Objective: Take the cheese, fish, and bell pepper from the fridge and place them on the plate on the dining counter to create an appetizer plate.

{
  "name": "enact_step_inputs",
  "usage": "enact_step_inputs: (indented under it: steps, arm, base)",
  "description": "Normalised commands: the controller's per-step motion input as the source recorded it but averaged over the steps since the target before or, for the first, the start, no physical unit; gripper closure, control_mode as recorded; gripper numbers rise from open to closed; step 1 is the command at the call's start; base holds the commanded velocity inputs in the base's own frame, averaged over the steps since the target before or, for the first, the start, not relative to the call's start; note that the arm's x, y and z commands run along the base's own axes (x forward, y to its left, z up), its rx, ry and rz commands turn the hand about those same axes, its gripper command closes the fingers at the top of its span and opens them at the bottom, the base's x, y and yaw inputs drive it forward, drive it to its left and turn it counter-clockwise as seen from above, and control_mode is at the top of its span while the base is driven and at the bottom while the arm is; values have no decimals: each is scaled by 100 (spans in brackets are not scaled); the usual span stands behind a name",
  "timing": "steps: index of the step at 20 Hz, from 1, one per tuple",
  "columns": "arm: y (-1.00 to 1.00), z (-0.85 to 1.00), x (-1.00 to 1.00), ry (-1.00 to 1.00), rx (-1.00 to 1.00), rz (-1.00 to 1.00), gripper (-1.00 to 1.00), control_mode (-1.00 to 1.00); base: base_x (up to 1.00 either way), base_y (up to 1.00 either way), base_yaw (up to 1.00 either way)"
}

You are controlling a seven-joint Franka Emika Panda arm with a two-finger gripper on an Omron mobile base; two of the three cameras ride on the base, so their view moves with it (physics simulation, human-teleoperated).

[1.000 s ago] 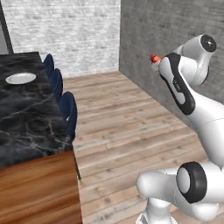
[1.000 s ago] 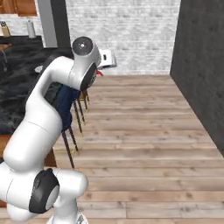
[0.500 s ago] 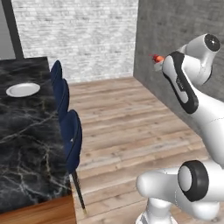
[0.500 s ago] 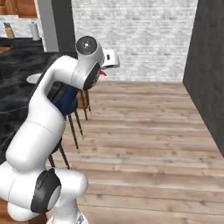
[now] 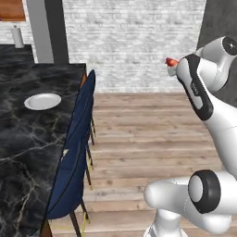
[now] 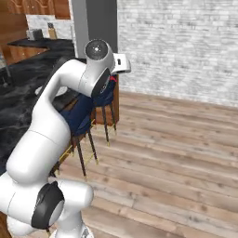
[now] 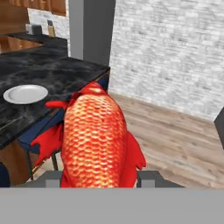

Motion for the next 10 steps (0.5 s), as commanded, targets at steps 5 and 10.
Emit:
enact_step_inputs:
  steps: [5, 10]
  arm:
    - [0, 0, 0, 0, 0, 0, 100, 100]
    - [0, 0, 0, 0, 0, 0, 100, 100]
  base:
    - [100, -38, 59]
    - [97, -33, 73]
